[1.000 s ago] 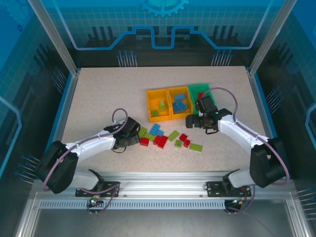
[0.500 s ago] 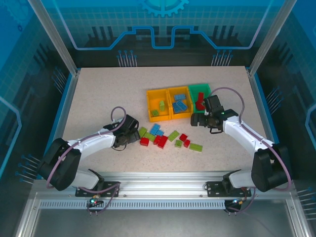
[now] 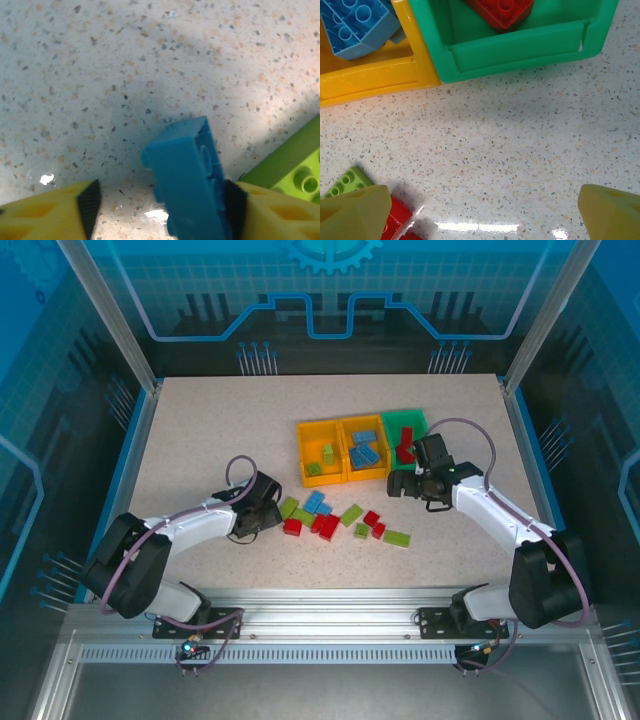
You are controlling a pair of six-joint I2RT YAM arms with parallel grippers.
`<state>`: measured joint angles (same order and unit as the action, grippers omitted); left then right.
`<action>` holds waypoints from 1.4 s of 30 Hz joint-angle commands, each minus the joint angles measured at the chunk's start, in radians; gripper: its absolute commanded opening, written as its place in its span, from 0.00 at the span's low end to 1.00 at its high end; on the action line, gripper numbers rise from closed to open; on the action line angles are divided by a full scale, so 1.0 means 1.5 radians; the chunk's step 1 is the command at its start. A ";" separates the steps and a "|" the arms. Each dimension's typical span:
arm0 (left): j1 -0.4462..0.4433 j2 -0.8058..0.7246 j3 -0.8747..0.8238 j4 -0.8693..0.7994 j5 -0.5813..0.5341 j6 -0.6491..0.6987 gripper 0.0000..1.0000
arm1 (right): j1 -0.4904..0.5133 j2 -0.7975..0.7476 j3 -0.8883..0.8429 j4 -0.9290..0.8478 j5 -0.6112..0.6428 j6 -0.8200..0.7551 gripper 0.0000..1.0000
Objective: Sort the legos into containers by color
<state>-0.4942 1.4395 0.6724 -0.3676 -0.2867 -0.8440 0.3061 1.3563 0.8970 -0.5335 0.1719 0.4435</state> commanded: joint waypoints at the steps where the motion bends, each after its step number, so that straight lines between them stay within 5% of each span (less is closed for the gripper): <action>1: 0.004 0.011 0.017 0.003 0.011 0.003 0.55 | -0.009 -0.006 -0.008 -0.003 -0.012 -0.004 0.97; 11: 0.005 0.028 0.033 0.012 0.017 0.017 0.28 | -0.011 -0.006 -0.008 -0.007 -0.001 -0.014 0.97; 22: -0.023 -0.042 0.175 -0.004 -0.008 0.107 0.23 | -0.086 -0.013 0.002 0.024 -0.022 -0.025 0.97; 29: -0.069 0.139 0.412 0.053 0.121 0.235 0.24 | -0.071 -0.027 -0.044 0.023 -0.086 0.007 0.93; 37: -0.086 0.384 0.694 0.037 0.236 0.338 0.25 | 0.040 -0.104 -0.125 0.006 -0.117 0.021 0.88; 42: -0.085 0.493 0.831 -0.027 0.238 0.351 0.25 | 0.094 -0.150 -0.169 0.026 -0.141 -0.032 0.82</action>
<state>-0.6239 2.1319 1.8313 -0.3359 0.0269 -0.3702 0.4263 1.1591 0.6735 -0.5041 0.0044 0.4427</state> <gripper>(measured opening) 0.268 0.827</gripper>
